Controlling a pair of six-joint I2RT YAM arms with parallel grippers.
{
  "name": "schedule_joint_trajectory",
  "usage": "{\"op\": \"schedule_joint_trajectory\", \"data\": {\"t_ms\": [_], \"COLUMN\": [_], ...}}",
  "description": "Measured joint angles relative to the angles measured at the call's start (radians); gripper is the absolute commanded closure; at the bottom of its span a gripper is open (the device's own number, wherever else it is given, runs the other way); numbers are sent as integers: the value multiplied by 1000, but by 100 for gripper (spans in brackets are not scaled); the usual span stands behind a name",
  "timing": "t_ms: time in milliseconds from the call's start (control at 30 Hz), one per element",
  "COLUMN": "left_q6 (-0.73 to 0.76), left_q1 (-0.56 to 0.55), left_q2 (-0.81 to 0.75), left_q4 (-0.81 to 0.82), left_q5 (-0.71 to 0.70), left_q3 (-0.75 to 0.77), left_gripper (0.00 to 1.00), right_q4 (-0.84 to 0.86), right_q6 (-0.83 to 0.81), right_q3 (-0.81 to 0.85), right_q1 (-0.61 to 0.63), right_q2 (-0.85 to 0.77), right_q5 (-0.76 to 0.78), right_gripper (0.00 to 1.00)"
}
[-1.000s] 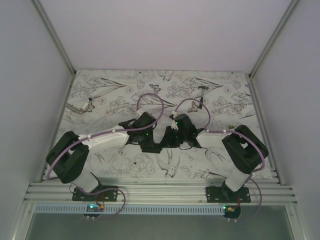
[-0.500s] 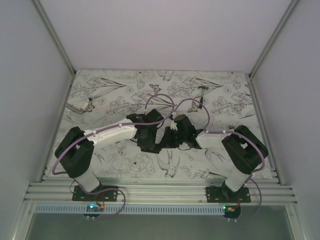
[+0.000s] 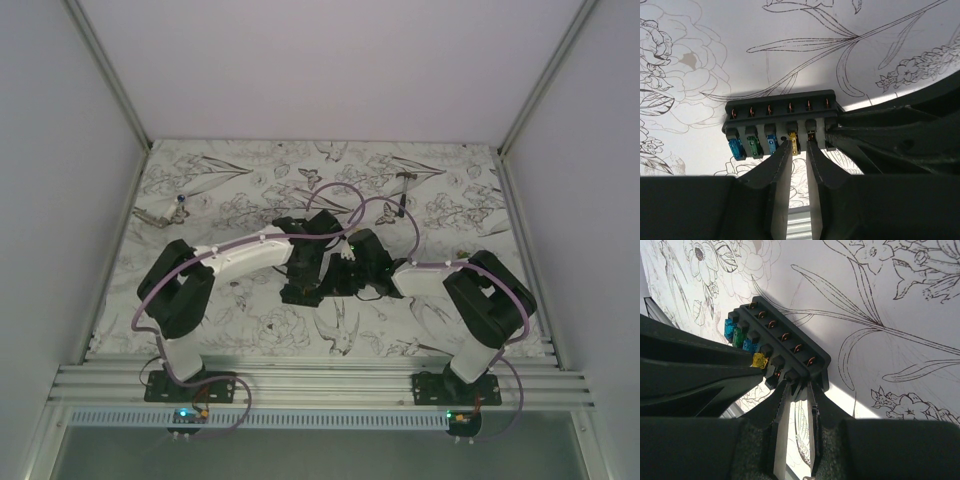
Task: Snap on the fuse box
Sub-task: Install the fuse at the fuse box base.
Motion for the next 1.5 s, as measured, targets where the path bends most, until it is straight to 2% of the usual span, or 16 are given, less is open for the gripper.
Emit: {"op": "schedule_joint_trajectory", "data": {"t_ms": [133,500,1000,1300,1500], "left_q6": [0,-12,-20,-27,-31], "left_q1": [0,0,0,0,0], "left_q2": [13,13,22,57,57], "left_q4": [-5,-59,-79,-80,-80], "left_q5": [0,-1,7,11,11], "left_q3": [2,4,49,48,48], "left_gripper": [83,79,80,87,100], "right_q4": [0,5,13,16,17], "right_q6": [-2,-5,-5,-5,-5], "right_q3": [0,-2,-6,-7,-8], "right_q1": [0,0,0,0,0], "right_q2": [0,0,0,0,0], "right_q5": [0,-2,-3,-4,-4], "right_gripper": [78,78,78,78,78]}}
